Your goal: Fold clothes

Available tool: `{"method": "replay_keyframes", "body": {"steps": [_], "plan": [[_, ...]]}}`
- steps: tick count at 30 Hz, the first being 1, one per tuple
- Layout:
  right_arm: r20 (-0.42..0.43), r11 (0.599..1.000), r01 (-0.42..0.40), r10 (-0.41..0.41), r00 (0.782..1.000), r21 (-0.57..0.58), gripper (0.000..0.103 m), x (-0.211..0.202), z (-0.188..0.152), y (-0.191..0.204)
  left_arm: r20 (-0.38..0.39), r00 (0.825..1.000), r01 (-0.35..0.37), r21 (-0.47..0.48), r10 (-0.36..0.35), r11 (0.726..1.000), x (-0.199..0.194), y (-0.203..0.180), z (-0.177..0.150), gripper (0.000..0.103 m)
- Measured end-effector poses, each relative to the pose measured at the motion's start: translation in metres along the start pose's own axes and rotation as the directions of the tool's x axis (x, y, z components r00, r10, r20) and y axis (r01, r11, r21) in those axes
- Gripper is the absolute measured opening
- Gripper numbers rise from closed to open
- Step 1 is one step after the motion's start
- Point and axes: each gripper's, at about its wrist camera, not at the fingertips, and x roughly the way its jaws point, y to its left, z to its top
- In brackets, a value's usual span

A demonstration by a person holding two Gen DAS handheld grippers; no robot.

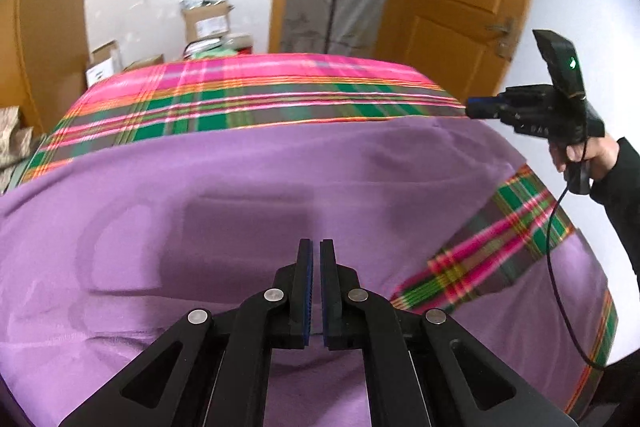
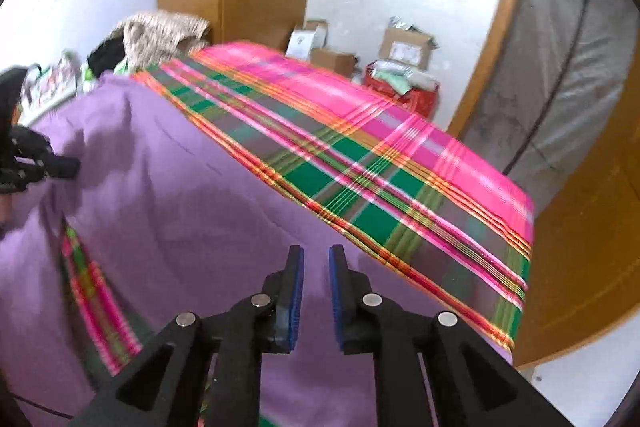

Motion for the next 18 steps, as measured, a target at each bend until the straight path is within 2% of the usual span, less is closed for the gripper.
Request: {"method": "replay_keyframes", "body": {"steps": [2, 6, 8, 13, 18], "plan": [[-0.024, 0.999, -0.028, 0.028, 0.999, -0.018, 0.017, 0.017, 0.006, -0.001, 0.005, 1.000, -0.005, -0.015, 0.005, 1.000, 0.001, 0.002, 0.000, 0.004], [-0.035, 0.995, -0.090, 0.088, 0.995, -0.037, 0.031, 0.042, 0.015, -0.002, 0.010, 1.000, -0.002, -0.030, 0.002, 1.000, 0.000, 0.006, -0.002, 0.006], [-0.043, 0.991, -0.123, 0.121, 0.992, -0.042, 0.034, 0.053, 0.020, -0.004, 0.004, 1.000, -0.002, -0.029, 0.003, 1.000, 0.002, 0.007, -0.003, 0.006], [-0.076, 0.981, -0.185, 0.181, 0.981, -0.059, 0.036, 0.074, 0.027, -0.011, -0.022, 1.000, -0.002, -0.032, 0.001, 0.999, 0.008, 0.008, -0.009, 0.006], [-0.111, 0.962, -0.271, 0.265, 0.958, -0.041, 0.036, 0.086, 0.027, -0.020, -0.039, 0.999, 0.004, -0.041, -0.006, 0.999, 0.013, 0.010, -0.010, 0.006]]}}
